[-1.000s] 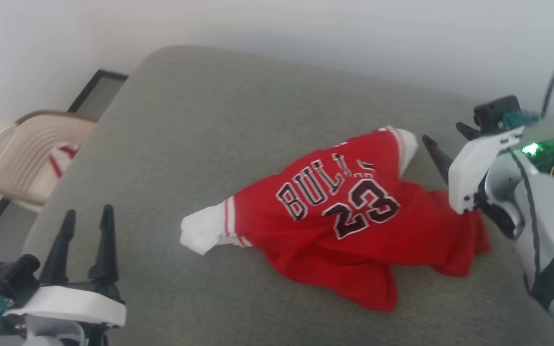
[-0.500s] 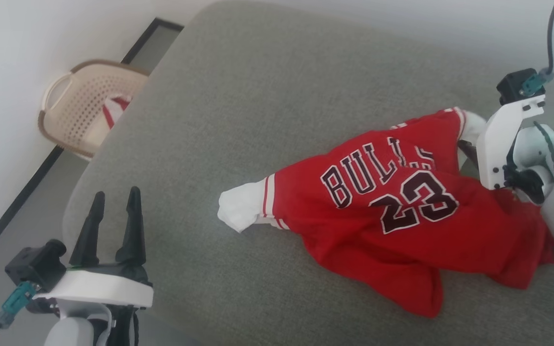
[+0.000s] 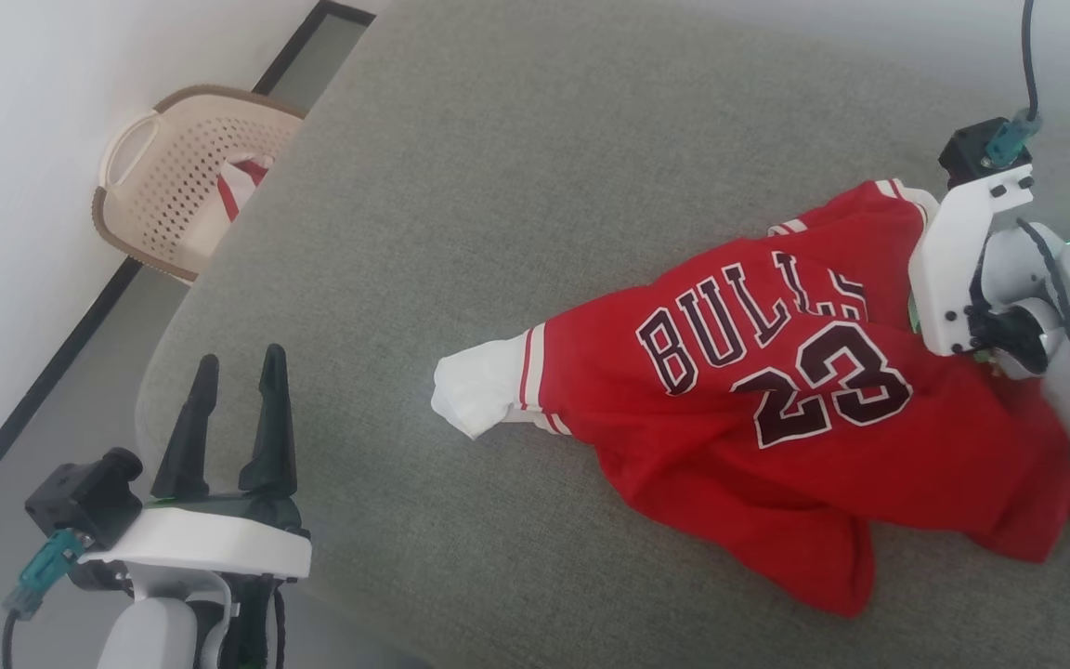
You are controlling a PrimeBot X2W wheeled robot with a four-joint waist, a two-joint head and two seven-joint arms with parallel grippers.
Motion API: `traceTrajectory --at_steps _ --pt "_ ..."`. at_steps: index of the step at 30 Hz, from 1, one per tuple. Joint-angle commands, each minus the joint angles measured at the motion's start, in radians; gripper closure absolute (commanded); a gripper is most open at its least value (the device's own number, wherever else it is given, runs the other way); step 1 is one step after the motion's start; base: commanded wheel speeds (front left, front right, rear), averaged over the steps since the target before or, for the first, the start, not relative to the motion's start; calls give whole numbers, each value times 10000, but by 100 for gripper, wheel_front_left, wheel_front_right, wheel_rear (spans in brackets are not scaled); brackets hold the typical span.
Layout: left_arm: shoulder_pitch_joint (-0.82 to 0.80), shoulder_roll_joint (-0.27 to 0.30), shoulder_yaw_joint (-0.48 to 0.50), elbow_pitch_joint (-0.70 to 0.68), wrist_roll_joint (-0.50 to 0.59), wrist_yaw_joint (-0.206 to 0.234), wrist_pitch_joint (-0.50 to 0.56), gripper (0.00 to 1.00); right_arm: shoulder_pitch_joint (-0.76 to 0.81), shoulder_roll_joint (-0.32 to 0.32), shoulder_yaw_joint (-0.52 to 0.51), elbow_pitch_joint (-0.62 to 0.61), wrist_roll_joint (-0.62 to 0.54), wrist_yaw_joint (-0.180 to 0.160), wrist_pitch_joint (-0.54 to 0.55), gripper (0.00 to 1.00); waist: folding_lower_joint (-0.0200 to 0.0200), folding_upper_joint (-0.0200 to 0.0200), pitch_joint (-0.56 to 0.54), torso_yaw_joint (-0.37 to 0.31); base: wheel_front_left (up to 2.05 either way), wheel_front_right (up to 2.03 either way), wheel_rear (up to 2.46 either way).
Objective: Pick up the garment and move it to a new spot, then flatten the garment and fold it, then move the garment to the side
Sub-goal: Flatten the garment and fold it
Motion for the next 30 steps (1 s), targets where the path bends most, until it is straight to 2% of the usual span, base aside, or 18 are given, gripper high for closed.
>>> traceTrajectory --at_steps 1,15,23,30 --pt "-29 84 -25 26 -5 -27 -42 0 -13 -237 156 -66 106 -22 -111 100 -1 0 -103 -44 0 0 0" --pt "531 499 316 -246 25 -26 -43 0 327 -1699 1656 -1818 1344 -22 -909 100 -1 0 -928 -1140 0 0 0" --pt "776 540 421 -315 178 -26 -43 0 1013 -2524 1883 -2685 1871 -23 -1289 100 -1 0 -1221 -1716 0 0 0" --pt "1000 650 535 -201 318 -26 -44 0 2030 -3027 1504 -3266 2315 -21 -1439 100 -1 0 -1460 -2192 0 0 0"
